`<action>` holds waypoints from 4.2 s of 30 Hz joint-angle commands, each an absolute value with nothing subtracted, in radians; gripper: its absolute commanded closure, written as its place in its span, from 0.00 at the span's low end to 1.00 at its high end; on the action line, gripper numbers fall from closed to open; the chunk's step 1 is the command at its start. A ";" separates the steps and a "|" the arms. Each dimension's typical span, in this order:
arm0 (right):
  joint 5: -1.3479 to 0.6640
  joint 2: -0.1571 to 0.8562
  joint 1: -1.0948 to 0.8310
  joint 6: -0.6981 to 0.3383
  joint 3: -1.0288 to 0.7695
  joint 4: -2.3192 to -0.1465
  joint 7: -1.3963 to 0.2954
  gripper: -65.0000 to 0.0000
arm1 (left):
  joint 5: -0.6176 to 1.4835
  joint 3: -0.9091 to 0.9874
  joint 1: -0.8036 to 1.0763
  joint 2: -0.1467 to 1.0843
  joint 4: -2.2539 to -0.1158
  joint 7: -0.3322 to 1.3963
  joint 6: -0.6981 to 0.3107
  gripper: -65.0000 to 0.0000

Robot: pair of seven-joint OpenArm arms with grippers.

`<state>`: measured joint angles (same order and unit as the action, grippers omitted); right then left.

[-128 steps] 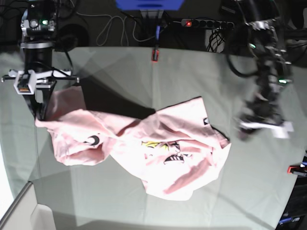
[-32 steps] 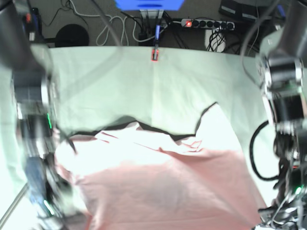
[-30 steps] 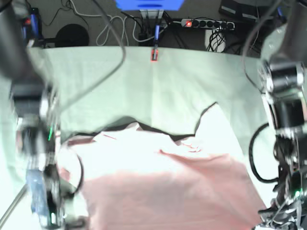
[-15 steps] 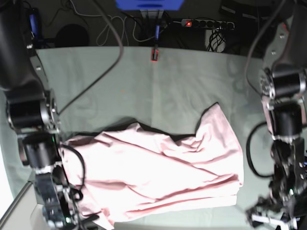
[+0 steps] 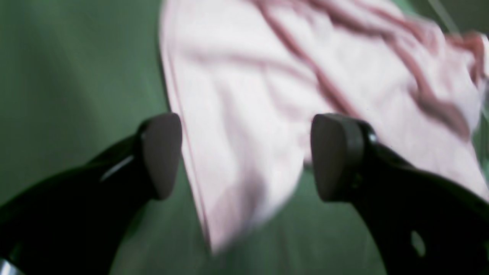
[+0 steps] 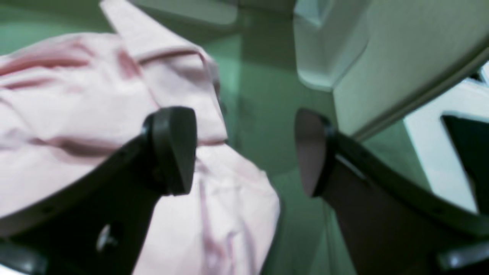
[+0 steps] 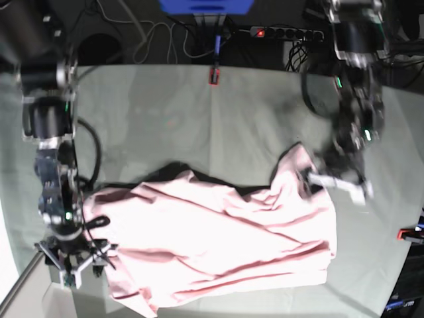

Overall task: Layout the t-shirt on the table in an organized manner, then fold the t-shirt properly
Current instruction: 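Lower the held shirt onto the table, laying it flat, then regrasp the shirt corners with both grippers, then pull the shirt apart, left gripper stretching its corner away from the right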

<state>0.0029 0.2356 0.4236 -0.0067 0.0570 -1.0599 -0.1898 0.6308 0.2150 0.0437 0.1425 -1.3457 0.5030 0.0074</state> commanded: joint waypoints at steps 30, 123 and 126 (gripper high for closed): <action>0.005 0.188 0.016 -0.018 -0.093 -1.333 -0.173 0.37 | 0.542 0.136 0.077 0.101 -1.388 0.430 0.005 1.00; 0.004 0.134 -0.082 -0.137 -0.053 -1.678 -0.223 1.00 | 0.541 0.748 -0.065 0.208 -1.675 0.782 -0.004 1.00; 0.004 0.136 -0.082 -0.137 -0.048 -1.828 -0.326 1.00 | 0.541 0.748 -0.062 0.206 -1.716 0.782 -0.004 1.00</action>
